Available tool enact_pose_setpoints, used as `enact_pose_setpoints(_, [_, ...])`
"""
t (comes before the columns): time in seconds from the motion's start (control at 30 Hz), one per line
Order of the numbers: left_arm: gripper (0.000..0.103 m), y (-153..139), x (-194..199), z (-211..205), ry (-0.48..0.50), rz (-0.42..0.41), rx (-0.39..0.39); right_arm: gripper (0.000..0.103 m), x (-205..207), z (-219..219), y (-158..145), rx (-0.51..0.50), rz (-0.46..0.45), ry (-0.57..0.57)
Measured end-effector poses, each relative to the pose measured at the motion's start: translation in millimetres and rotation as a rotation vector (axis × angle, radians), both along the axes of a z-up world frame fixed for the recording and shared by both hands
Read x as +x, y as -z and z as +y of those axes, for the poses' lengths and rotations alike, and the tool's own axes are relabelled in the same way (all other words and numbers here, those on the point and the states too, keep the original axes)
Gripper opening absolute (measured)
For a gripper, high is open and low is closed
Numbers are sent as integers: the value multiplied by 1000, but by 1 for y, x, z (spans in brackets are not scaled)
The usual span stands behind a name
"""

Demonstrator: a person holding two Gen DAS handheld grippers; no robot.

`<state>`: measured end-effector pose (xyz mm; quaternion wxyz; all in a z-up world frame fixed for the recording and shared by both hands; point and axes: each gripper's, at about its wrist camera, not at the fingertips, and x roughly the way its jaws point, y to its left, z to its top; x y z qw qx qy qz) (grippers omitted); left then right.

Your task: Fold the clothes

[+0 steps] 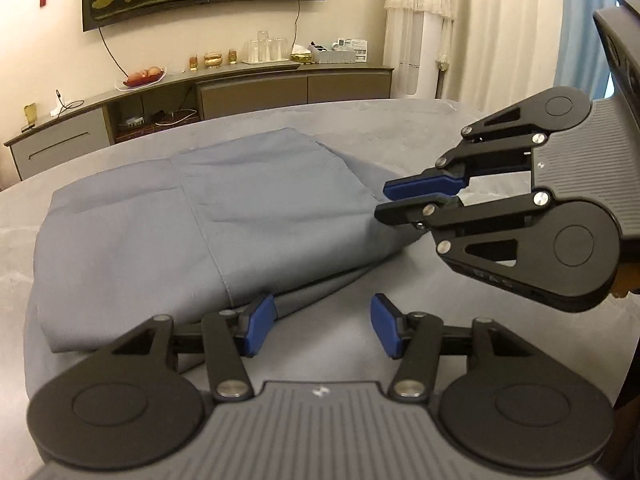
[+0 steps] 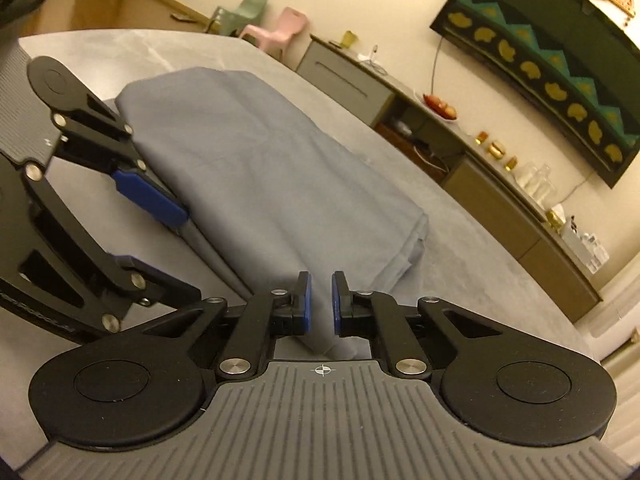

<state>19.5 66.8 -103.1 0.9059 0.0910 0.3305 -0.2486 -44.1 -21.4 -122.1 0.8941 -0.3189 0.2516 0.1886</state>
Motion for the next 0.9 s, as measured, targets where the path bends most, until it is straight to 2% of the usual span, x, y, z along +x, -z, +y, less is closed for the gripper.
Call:
enact_pose_setpoints(0.17, [53,3,13,0,-20,57,-12,40,-4,2,6,-19,13,-28])
enact_pose_setpoints(0.23, [54,2,17,1,-21,63,-21,45,-2,4,12,-47,18,-46])
enact_pose_setpoints(0.3, [55,3,17,4,-19,62,-18,43,2,5,19,-86,17,-46])
enact_pose_setpoints(0.37, [56,5,18,6,-16,63,-16,28,6,4,24,-100,23,-35])
enact_pose_setpoints(0.53, [56,7,20,11,-28,91,-38,21,6,3,8,-87,-39,-41])
enact_pose_setpoints(0.6, [56,6,19,11,-34,101,-47,19,6,6,5,-150,-88,-58])
enact_pose_setpoints(0.7, [56,7,19,10,-36,95,-36,17,-2,19,11,-294,-227,-118])
enact_pose_setpoints(0.73, [56,7,17,9,-40,91,-30,16,-4,21,18,-319,-230,-136])
enact_pose_setpoints(0.8, [56,7,17,11,-40,94,-36,14,-4,20,34,-355,-173,-150])
enact_pose_setpoints(0.83, [56,6,16,11,-41,98,-41,10,-4,20,43,-373,-144,-157])
enact_pose_setpoints(0.9, [56,6,16,12,-41,102,-46,9,-4,19,54,-384,-96,-158])
